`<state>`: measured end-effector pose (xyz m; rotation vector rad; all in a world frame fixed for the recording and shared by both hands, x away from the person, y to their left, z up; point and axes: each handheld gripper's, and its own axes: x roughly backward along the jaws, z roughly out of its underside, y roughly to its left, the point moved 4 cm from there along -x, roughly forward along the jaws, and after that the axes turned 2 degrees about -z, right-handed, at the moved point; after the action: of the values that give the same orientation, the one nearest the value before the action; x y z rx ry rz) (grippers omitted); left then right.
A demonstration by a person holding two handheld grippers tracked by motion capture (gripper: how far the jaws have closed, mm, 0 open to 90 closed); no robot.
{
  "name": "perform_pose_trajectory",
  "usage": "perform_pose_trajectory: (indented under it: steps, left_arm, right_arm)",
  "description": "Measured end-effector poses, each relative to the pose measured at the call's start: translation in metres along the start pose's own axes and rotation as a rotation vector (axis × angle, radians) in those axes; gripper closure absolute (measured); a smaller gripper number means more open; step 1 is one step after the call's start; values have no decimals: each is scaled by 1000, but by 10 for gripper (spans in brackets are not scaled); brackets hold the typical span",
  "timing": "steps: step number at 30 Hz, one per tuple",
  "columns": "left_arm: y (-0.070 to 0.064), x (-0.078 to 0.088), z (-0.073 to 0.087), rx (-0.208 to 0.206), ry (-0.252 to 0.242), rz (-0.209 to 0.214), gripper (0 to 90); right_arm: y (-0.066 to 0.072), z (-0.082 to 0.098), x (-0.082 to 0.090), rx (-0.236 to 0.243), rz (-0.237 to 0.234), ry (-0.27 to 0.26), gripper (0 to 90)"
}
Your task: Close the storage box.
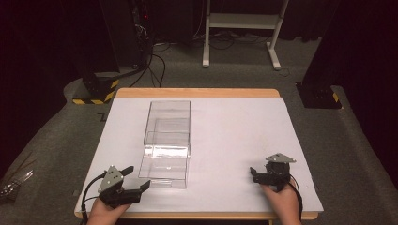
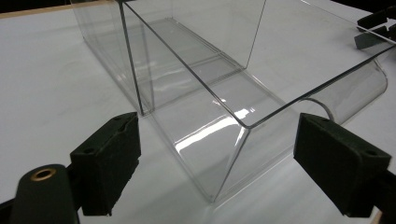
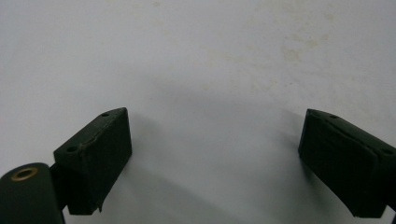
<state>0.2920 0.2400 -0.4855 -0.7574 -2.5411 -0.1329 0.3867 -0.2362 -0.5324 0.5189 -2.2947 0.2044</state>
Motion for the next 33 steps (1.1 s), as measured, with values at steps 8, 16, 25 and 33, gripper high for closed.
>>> perform_pose_trajectory:
  steps: [8, 16, 25, 33]
  left_arm:
    - [-5, -8, 2, -18, 22, 13, 178]
    - [-7, -11, 4, 1, 0, 40, 254]
    - [-10, -14, 0, -9, -34, 9, 327]
    - [-8, -15, -2, 3, -50, -4, 379]
  right_arm:
    - [0, 0, 0, 0, 0, 0, 93]
    - [0, 0, 0, 0, 0, 0, 93]
    - [0, 0, 0, 0, 1, 0, 93]
    - [0, 0, 0, 0, 1, 0, 93]
